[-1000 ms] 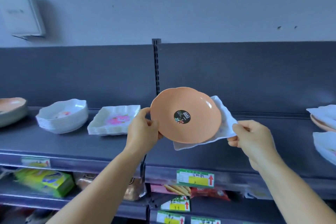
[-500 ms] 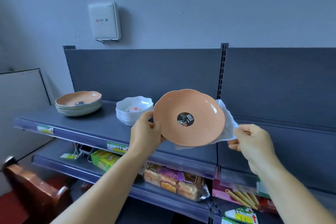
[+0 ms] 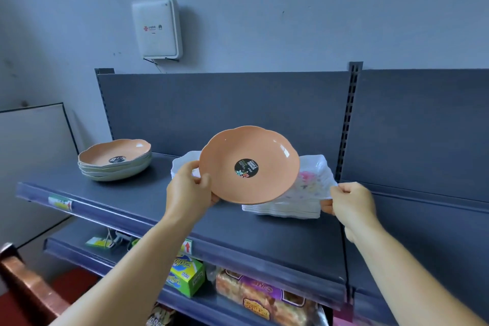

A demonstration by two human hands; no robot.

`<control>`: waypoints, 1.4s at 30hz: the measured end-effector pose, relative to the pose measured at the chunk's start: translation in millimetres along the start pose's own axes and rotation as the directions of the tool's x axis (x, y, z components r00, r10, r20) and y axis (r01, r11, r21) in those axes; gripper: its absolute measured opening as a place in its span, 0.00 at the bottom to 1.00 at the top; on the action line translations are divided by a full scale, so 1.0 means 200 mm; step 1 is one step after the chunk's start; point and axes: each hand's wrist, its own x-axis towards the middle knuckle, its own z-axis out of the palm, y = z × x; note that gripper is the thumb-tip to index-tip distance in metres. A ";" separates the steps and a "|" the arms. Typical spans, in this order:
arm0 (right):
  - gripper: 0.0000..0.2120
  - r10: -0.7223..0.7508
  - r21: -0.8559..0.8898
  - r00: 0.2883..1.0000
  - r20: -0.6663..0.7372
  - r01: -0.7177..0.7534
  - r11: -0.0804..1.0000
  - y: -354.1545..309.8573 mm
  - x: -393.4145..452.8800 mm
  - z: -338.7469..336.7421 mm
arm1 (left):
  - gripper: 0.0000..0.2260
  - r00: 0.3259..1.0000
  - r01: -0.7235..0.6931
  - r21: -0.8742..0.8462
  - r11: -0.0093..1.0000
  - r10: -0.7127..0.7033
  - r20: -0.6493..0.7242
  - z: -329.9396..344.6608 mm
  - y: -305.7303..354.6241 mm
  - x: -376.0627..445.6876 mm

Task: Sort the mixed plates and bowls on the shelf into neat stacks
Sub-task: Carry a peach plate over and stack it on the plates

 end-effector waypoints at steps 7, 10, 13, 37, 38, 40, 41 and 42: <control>0.11 -0.070 -0.222 0.997 -0.024 0.063 0.973 0.08 0.18 0.03 | 0.16 0.999 -0.009 0.027 1.000 0.008 0.045 0.14 -0.02 0.14; 0.10 -0.142 -0.370 0.988 0.059 0.154 0.916 0.09 0.19 0.04 | 0.17 0.998 0.015 0.011 1.000 -0.016 0.060 0.19 -0.03 0.17; 0.13 -0.150 -0.482 0.969 0.199 0.230 0.845 0.12 0.18 0.06 | 0.17 0.998 0.005 0.014 1.000 -0.006 0.055 0.22 -0.05 0.17; 0.10 -0.428 -0.205 0.841 0.332 0.507 0.837 -0.33 0.00 0.91 | 0.15 0.996 -0.029 -0.015 0.999 0.028 -0.090 -0.32 -0.31 0.63; 0.10 -0.440 -0.187 0.834 0.333 0.516 0.836 -0.36 -0.01 1.00 | 0.15 0.995 -0.027 -0.013 1.000 0.026 -0.099 -0.38 -0.34 0.68; 0.01 -0.431 -0.159 0.835 0.341 0.503 0.850 -0.41 -0.03 1.17 | 0.15 0.993 -0.032 0.004 0.999 0.032 -0.116 -0.51 -0.39 0.79; 0.05 -0.418 -0.147 0.840 0.346 0.488 0.860 -0.43 -0.04 1.26 | 0.15 0.991 -0.041 0.015 0.999 0.043 -0.126 -0.58 -0.41 0.84; 0.09 -0.403 -0.127 0.841 0.361 0.472 0.872 -0.45 -0.07 1.34 | 0.15 0.989 -0.050 0.018 0.999 0.052 -0.137 -0.64 -0.43 0.88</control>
